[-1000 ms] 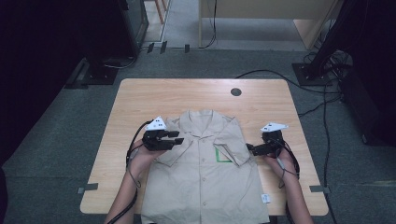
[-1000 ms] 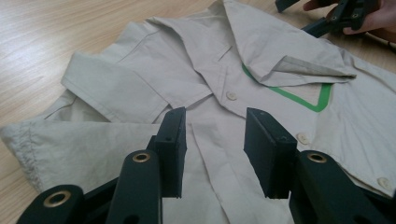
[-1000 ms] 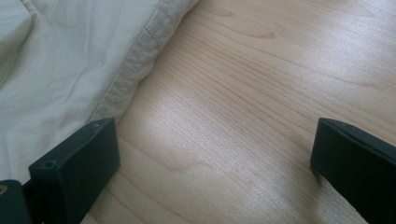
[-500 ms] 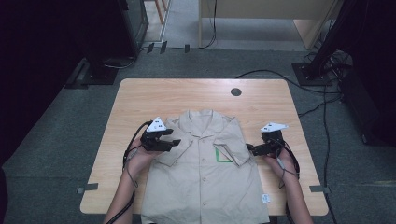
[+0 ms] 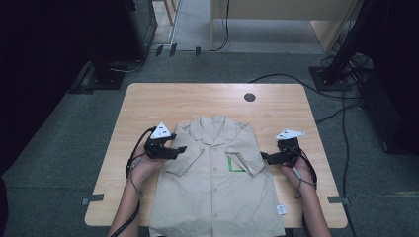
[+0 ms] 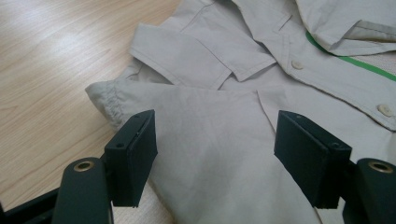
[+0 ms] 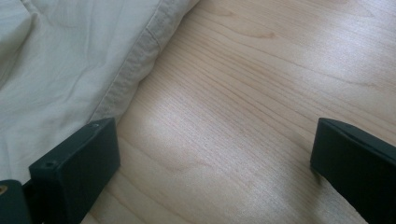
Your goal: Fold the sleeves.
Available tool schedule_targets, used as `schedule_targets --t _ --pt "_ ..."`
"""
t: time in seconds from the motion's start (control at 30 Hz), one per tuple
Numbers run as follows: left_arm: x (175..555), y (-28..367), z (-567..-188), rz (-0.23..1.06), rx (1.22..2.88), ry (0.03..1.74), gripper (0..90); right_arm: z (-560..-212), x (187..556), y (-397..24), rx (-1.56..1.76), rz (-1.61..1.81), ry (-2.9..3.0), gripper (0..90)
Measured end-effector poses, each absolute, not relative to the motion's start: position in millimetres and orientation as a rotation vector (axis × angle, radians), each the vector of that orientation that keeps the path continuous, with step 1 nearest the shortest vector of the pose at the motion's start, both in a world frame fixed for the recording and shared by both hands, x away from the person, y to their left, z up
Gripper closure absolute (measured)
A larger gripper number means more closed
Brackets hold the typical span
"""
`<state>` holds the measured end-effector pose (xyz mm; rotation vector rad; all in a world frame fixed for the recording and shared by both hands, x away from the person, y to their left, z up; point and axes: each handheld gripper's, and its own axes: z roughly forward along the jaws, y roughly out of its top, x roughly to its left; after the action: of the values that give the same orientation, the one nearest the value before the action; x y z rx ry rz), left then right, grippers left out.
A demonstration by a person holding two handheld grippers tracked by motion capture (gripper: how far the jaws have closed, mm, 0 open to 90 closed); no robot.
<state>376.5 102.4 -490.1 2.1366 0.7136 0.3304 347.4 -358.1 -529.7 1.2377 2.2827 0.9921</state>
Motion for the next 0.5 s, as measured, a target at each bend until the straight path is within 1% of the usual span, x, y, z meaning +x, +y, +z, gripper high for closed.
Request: schedule_targets --t 0.5 --pt "379.9 112.4 -493.9 0.304 2.133 0.756 29.1 -529.7 347.4 -358.0 1.238 0.992 2.283 1.0"
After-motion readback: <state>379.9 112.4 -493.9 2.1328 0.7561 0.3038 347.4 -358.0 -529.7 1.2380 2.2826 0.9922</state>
